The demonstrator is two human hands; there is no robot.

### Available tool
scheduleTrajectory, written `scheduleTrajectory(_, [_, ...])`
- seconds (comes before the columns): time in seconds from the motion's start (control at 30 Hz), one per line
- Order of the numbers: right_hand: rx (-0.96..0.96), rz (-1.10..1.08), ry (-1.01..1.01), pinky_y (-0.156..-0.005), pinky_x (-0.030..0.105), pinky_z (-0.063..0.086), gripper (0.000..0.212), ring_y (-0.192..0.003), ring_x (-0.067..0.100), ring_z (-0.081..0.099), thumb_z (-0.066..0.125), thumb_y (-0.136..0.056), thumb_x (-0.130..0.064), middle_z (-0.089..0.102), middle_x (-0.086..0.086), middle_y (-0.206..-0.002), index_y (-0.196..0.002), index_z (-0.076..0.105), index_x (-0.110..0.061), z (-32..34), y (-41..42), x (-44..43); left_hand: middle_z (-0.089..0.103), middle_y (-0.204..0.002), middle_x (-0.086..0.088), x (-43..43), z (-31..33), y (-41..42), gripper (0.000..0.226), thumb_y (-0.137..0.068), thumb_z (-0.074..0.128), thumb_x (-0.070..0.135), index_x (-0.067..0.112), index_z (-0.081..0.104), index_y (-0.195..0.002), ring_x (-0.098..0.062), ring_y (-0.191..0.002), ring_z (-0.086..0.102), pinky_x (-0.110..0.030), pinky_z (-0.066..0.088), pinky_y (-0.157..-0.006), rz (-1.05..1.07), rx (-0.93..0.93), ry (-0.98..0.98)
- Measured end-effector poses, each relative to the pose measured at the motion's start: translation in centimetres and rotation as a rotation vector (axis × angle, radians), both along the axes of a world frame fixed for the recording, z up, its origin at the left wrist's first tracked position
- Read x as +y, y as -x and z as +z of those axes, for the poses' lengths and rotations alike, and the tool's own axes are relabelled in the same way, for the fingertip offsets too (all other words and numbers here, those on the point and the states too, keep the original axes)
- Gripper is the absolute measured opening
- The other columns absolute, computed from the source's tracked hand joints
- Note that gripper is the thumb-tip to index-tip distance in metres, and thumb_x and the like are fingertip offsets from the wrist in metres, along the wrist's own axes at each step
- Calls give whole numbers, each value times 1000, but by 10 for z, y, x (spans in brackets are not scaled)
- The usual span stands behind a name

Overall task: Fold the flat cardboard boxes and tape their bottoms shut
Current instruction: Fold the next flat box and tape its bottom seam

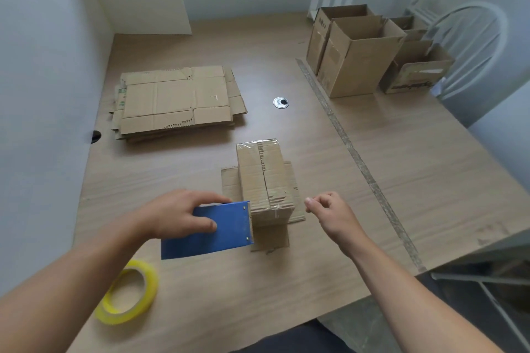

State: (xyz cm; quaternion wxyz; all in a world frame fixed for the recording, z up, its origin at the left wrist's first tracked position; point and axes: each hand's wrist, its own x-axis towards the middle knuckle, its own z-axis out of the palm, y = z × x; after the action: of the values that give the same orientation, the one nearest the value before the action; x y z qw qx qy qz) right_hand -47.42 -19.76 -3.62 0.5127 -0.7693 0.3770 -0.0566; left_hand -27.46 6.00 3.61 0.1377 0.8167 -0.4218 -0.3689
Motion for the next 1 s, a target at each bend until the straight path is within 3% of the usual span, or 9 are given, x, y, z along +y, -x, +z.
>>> scheduleTrajectory(0.17, [27,-9,43,-62,15,37,34,-75,12,55,68,-92,-25,56,-1,-76,-65,68,-4,-8,-8,0,63,-123,19,-17,8,-15,59,-71,58,50,51,57,-130,-8,-110,57,-32,44,-99,-2,18,-104])
scheduleTrajectory(0.27, [52,-10,37,-66,26,37,33,-81,14,56,68,-92,-27,61,4,-83,-63,69,-10,-13,-13,0,64,-121,18,-25,7,-21,47,-80,65,41,51,59,-126,-8,-109,57,-31,44,-98,-8,50,-156])
scheduleTrajectory(0.33, [69,-13,30,-67,27,36,34,-81,16,57,68,-91,-28,63,5,-82,-60,68,-14,-16,-16,0,65,-119,18,-28,5,-22,51,-73,63,46,52,61,-123,-8,-108,58,-32,45,-97,16,81,-189])
scheduleTrajectory(0.47, [129,-15,-36,-66,26,39,35,-74,12,60,69,-91,-33,63,-13,-60,-62,69,-13,-22,-19,0,66,-120,16,-33,0,-21,57,-65,58,49,51,62,-122,-10,-108,60,-38,45,-102,53,138,-219])
scheduleTrajectory(0.57, [119,-42,-216,-76,23,41,30,-97,11,63,67,-93,-36,70,-10,-80,-68,71,-20,-27,-19,5,65,-121,15,-33,-3,-19,57,-65,58,49,51,62,-122,-10,-108,60,-38,44,-102,66,153,-223])
scheduleTrajectory(0.67, [120,-61,-266,-77,16,44,24,-110,17,63,66,-93,-38,72,-8,-90,-84,75,-17,-31,-21,6,64,-123,15,-33,-4,-19,59,-65,58,49,52,60,-124,-11,-109,59,-38,43,-102,70,140,-228])
scheduleTrajectory(0.77, [178,-93,-280,-97,32,45,47,-119,21,58,71,-88,-45,64,4,-120,-119,64,-10,-31,-17,7,62,-125,13,-34,-5,-19,59,-67,58,50,53,58,-126,-13,-110,57,-40,43,-102,71,136,-243])
scheduleTrajectory(0.9, [135,-2,-67,-69,27,43,20,-80,16,58,70,-90,-35,62,-3,-80,-78,63,-21,-31,-9,12,62,-126,14,-35,-5,-17,52,-70,61,48,57,56,-121,-12,-111,57,-36,43,-101,80,116,-221])
scheduleTrajectory(1.0, [68,66,-63,-81,26,41,15,-94,14,58,67,-93,-28,60,1,-100,-79,68,-26,-26,-5,14,62,-127,12,-36,-6,-17,56,-69,60,50,56,55,-125,-14,-112,56,-38,43,-101,83,96,-224])
